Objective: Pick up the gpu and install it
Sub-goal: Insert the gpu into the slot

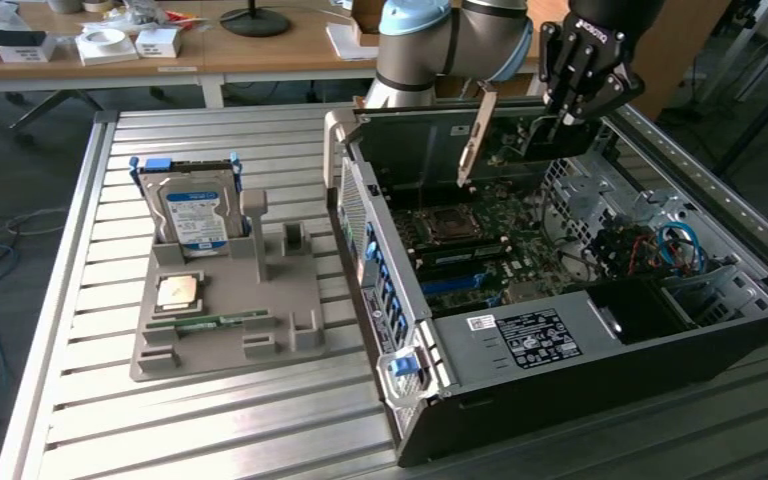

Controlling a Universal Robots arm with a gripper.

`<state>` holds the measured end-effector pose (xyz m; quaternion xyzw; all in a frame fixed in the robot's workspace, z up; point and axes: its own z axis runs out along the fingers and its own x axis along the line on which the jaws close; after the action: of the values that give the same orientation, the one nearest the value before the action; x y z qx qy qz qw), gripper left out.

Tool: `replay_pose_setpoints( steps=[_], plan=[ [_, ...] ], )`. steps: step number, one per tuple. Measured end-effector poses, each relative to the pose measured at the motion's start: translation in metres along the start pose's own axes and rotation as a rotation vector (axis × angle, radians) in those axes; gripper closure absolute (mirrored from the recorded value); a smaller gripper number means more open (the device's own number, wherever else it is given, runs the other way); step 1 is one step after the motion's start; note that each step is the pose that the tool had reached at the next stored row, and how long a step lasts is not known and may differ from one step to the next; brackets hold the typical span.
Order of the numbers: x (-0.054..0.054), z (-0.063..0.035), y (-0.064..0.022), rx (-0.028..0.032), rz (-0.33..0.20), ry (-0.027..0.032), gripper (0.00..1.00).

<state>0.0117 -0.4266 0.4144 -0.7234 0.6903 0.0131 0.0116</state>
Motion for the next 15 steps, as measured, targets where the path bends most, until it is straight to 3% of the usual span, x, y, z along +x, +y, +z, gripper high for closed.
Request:
replay_pose_setpoints(
  steps=[15],
  plan=[
    [-0.001, 0.0002, 0.0205, 0.0037, 0.0, 0.0004, 0.74]
  ],
)
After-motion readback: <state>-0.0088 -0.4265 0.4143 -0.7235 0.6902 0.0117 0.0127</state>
